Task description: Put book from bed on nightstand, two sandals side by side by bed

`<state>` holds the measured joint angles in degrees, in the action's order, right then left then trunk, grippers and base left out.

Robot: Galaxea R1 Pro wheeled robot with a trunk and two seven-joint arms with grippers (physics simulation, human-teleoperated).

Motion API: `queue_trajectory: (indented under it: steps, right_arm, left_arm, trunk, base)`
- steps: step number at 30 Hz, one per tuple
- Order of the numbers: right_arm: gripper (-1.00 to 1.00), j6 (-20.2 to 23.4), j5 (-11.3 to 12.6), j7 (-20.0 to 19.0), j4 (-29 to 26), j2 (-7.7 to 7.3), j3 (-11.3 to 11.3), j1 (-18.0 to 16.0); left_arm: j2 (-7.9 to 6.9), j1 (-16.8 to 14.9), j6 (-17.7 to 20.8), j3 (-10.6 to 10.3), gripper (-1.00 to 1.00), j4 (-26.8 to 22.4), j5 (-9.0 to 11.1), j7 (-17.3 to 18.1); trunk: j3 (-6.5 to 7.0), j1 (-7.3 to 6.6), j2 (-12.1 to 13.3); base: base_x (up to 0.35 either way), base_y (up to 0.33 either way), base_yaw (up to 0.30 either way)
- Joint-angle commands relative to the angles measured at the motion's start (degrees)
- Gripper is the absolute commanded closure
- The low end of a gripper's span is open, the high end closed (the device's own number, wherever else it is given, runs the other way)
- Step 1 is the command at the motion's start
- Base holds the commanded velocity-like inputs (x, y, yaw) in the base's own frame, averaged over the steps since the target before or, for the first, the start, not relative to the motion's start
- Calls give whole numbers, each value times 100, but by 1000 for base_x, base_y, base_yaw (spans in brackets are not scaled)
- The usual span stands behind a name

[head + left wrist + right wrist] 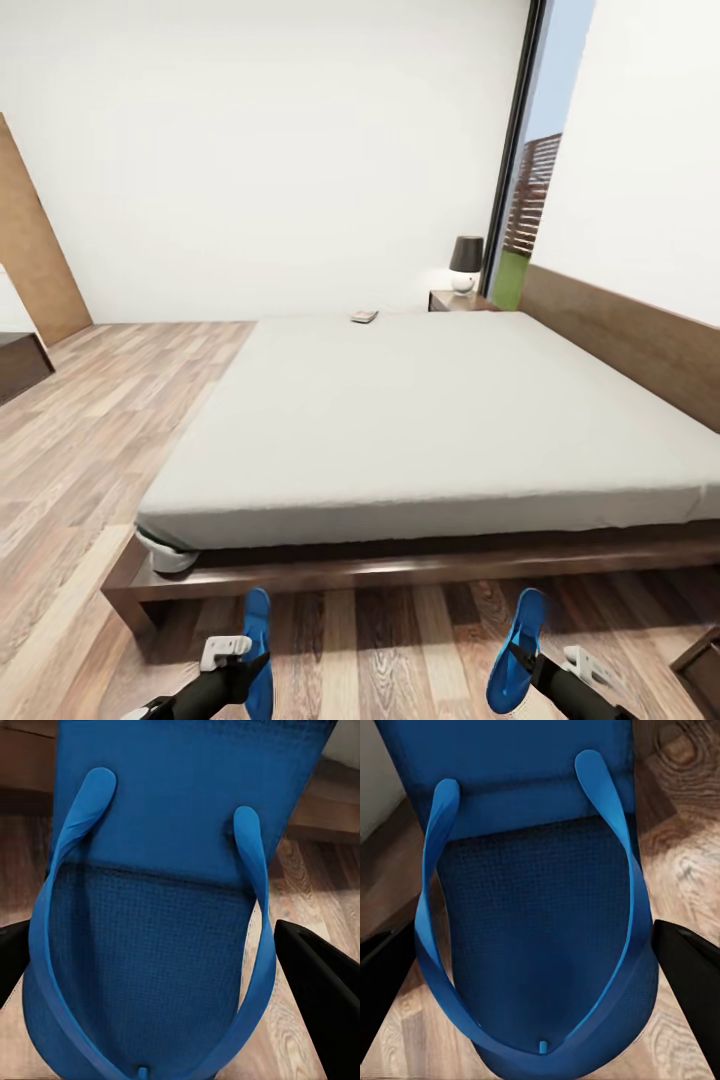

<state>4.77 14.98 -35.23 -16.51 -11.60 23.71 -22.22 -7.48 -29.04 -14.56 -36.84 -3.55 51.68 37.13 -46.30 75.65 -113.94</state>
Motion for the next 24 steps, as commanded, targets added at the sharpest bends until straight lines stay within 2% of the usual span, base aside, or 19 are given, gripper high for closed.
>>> queue_trajectory:
  steps: [1,10,24]
  right_arm:
    - [100,51,57,-28,-2,-2,20,-2]
    - [100,51,58,-28,-2,-1,20,-2]
    - [100,51,74,-48,-2,-8,27,-2]
  left_arm:
    - [-1,-5,-38,-42,100,4,27,5]
    - [-3,-5,-37,-42,100,4,27,5]
    - [-5,-5,-38,-42,100,4,27,5]
  trunk:
    - [-5,-1,-2]
    - [-5,-1,-2]
    - [-5,-1,-2]
  base:
    - [0,0,294]
    - [0,0,270]
    - [0,0,17]
